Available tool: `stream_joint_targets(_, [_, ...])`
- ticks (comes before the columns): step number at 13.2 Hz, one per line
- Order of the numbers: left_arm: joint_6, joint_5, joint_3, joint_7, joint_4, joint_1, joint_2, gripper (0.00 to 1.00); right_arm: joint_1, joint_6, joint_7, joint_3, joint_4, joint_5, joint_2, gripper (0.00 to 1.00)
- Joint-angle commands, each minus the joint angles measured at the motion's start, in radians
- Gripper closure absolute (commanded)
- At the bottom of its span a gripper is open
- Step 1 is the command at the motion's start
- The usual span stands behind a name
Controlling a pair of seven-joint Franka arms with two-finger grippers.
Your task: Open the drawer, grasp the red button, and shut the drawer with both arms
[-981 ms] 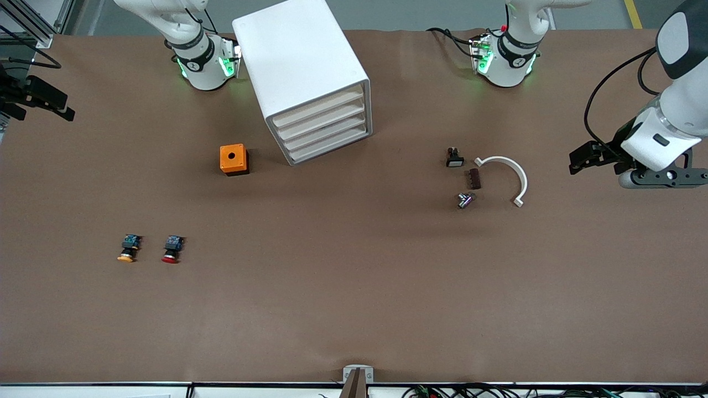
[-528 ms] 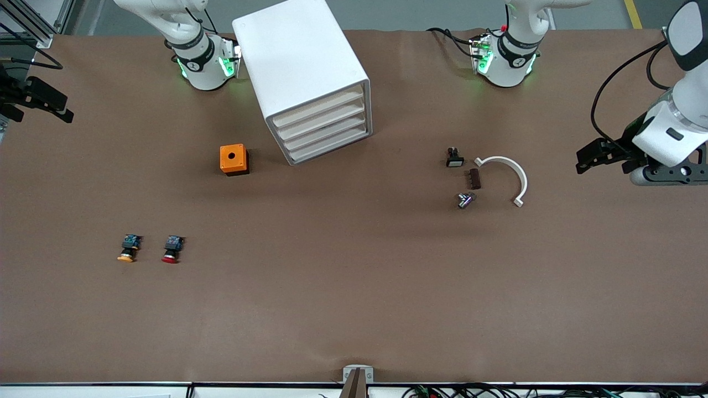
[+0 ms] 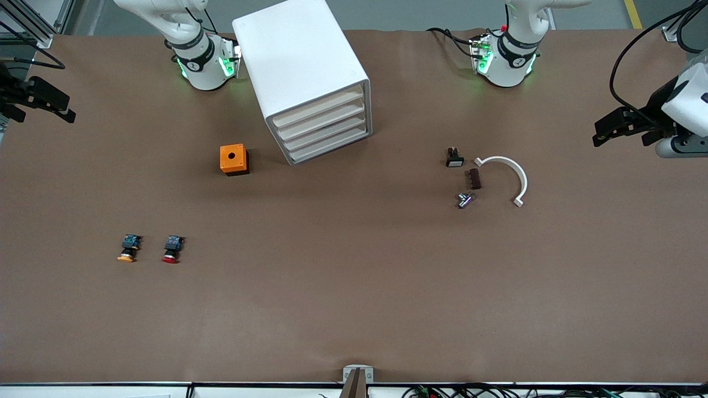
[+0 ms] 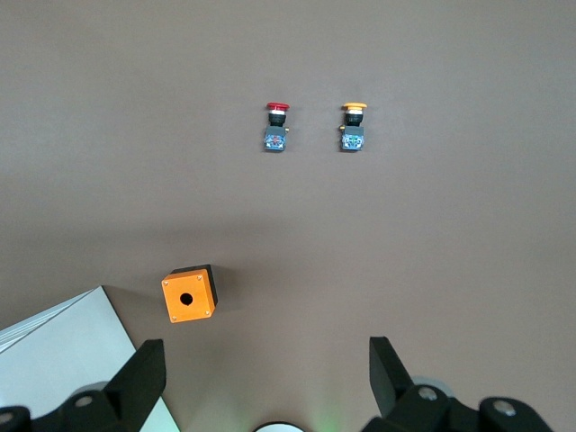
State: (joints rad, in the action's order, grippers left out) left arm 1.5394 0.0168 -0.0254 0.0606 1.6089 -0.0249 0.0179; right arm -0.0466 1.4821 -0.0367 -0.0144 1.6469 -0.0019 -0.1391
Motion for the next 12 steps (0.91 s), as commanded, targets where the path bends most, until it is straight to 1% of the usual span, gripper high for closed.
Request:
stream_joint_targets(1, [-0.002,-0.012,0.004,0.002,-0.015,-0.001,-0.01,0.0,0.008,0.004,0.001,-0.002,0.027,-0.004,-0.027,0.0])
stream_joint_targets(5, [0.027,-0.012,0.004,0.004,0.02,0.0,0.005,0.0,0.008,0.003,0.001,-0.006,0.027,-0.004,-0.027,0.0])
stream_joint_targets(12, [0.012,-0.014,0.004,-0.008,0.014,0.0,0.0,0.0,0.008,0.003,0.0,-0.006,0.028,-0.004,-0.028,0.0])
